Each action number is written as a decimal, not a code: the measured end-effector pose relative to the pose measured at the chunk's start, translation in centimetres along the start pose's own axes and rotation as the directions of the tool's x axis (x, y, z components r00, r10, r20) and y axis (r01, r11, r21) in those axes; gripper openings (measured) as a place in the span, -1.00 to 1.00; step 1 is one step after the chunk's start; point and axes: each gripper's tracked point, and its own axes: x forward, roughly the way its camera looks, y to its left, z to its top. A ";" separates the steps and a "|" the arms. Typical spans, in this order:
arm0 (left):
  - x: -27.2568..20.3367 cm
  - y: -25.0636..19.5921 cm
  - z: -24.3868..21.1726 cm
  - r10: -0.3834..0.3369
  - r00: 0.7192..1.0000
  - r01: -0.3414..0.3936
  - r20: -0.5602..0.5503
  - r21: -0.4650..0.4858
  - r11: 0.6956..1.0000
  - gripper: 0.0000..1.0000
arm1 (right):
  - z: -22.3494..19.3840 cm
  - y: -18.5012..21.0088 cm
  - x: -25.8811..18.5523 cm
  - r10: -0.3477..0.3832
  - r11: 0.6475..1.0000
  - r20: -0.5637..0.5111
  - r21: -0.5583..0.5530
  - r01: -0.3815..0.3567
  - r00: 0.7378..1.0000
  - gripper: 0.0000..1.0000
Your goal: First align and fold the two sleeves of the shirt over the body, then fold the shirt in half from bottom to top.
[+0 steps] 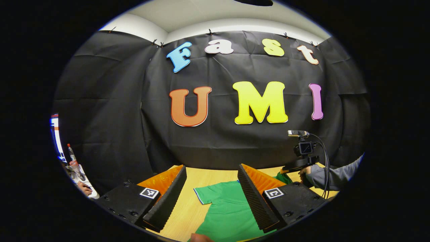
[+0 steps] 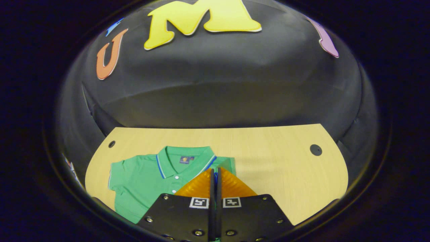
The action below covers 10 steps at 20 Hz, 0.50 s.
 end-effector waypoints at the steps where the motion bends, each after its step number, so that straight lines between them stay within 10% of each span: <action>1: -0.1 0.3 0.1 0.006 1.000 -0.006 0.000 0.001 1.000 0.96 | -0.3 0.9 0.1 0.010 1.000 -0.005 -0.005 -0.010 1.000 -0.98; 10: -0.6 3.4 -0.3 0.065 0.998 -0.065 -0.016 0.021 0.998 0.96 | -5.8 4.8 3.6 0.012 0.999 -0.111 -0.033 -0.015 0.994 -0.98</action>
